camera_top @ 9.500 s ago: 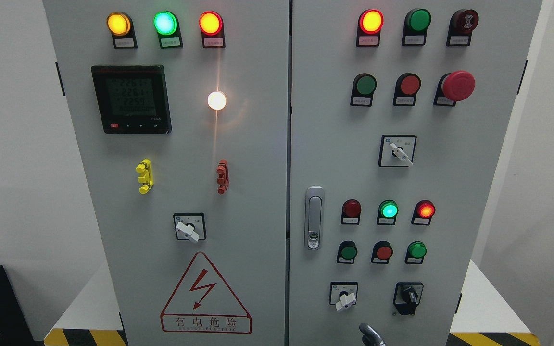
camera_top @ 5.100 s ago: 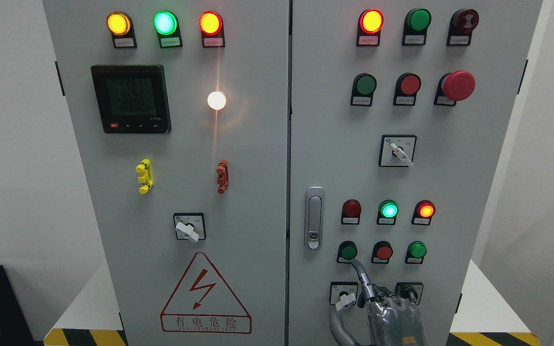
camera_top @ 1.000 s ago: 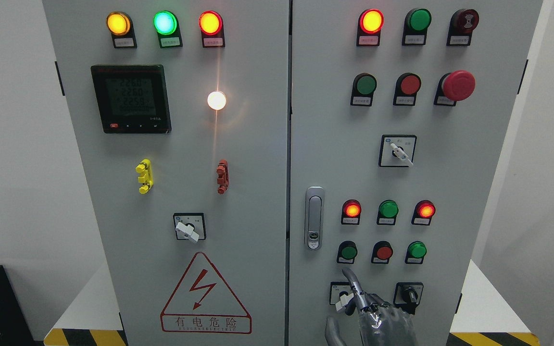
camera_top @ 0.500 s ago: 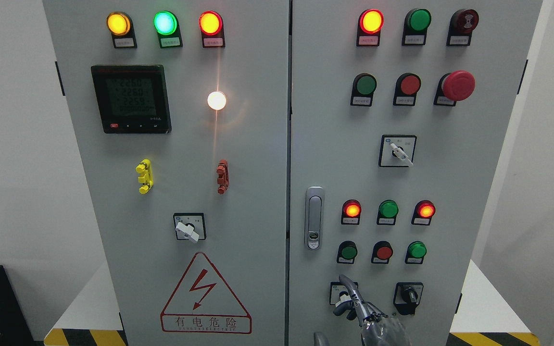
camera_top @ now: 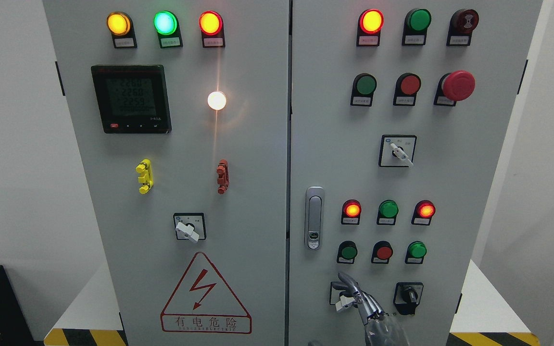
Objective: Press green start button
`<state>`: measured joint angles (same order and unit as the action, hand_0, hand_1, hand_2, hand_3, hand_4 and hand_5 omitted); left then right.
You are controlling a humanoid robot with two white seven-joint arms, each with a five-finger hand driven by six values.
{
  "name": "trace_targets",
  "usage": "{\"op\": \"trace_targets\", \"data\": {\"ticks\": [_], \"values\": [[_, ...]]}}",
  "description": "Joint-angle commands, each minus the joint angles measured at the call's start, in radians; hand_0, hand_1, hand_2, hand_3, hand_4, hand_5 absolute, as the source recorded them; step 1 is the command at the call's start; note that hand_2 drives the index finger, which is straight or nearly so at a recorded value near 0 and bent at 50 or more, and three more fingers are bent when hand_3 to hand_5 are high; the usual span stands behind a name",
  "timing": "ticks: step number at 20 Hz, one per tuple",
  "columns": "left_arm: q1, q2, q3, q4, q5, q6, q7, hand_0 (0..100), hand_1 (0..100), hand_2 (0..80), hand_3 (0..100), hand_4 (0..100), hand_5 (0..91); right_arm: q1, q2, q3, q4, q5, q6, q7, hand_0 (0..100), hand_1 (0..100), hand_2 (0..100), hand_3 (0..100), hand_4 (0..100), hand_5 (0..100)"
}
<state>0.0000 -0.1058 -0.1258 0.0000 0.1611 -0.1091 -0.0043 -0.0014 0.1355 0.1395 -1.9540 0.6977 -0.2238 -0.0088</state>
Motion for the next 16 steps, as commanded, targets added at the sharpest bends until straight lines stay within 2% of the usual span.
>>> {"op": "trace_targets", "data": {"ticks": [1,4,8,10,16], "values": [[-0.028,0.0,0.0,0.029,0.0,0.0,0.0,12,56,0.0,0,0,0.0,-0.003,-0.001,-0.023,-0.039,-0.151,0.001,0.029,0,21,0,12,12,8],[-0.028,0.0,0.0,0.029,0.0,0.0,0.0,12,56,0.0,0,0,0.0,0.012,-0.001,-0.029,-0.068,-0.231,0.029,0.084,0,15,0,10,9,5],[-0.028,0.0,0.0,0.029,0.0,0.0,0.0,12,56,0.0,0,0,0.0,0.032,-0.002,-0.024,-0.126,-0.334,0.119,0.131,0,9,0,8,5,2],[-0.026,0.0,0.0,0.029,0.0,0.0,0.0,12,56,0.0,0,0,0.0,0.032,-0.002,-0.023,-0.135,-0.369,0.142,0.133,0,8,0,7,5,1],[-0.028,0.0,0.0,0.029,0.0,0.0,0.0,12,56,0.0,0,0,0.0,0.035,-0.001,-0.023,-0.135,-0.406,0.149,0.135,0,7,0,4,3,0]]}}
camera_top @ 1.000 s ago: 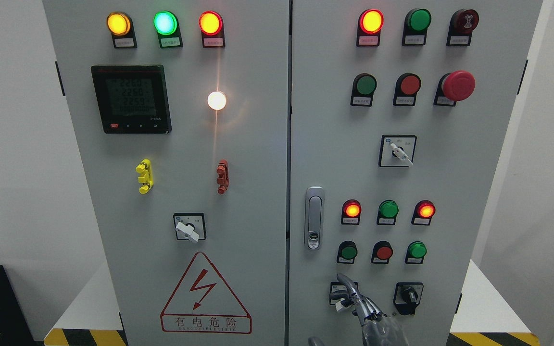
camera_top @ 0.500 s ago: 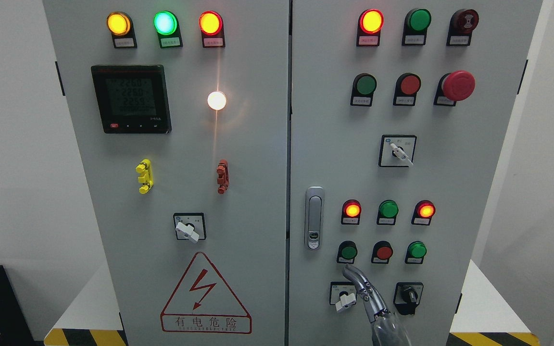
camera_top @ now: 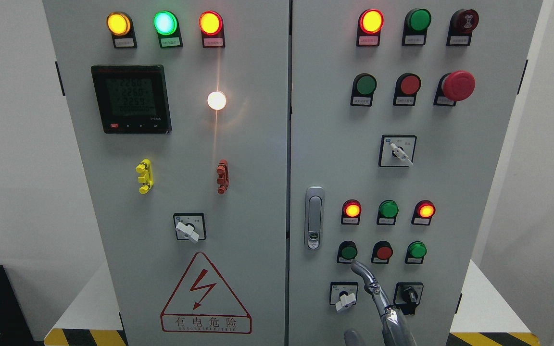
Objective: Press green start button
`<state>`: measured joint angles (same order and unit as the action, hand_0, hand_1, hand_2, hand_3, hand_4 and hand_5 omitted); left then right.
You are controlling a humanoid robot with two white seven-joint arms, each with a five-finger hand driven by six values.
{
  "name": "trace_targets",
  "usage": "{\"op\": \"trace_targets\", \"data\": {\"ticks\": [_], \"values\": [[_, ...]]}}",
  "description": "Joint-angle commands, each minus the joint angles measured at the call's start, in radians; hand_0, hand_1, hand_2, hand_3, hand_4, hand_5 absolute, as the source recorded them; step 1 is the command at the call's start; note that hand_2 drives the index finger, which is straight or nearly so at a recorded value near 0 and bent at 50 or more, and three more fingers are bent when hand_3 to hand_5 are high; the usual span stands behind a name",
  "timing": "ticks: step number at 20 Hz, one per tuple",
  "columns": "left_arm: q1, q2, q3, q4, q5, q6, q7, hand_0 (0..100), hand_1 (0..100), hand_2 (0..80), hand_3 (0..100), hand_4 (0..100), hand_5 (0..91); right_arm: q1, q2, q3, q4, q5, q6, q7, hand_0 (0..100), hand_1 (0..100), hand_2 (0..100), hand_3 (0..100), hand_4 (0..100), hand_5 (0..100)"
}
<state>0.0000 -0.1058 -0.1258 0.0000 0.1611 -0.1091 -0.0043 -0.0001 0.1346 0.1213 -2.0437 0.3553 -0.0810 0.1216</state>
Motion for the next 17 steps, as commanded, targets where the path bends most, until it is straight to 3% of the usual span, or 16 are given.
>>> {"op": "trace_targets", "data": {"ticks": [1,6,17], "values": [[-0.028,0.0,0.0,0.029,0.0,0.0,0.0,12,56,0.0,0,0,0.0,0.032,-0.001,-0.005,-0.047,-0.068,0.012,0.004,0,6,0,4,3,0],[-0.026,0.0,0.0,0.029,0.0,0.0,0.0,12,56,0.0,0,0,0.0,0.04,-0.001,-0.003,-0.05,-0.102,0.027,0.024,0,4,0,4,4,1],[-0.028,0.0,0.0,0.029,0.0,0.0,0.0,12,56,0.0,0,0,0.0,0.042,-0.001,-0.003,-0.049,-0.117,0.043,0.024,0,3,0,5,5,2]]}}
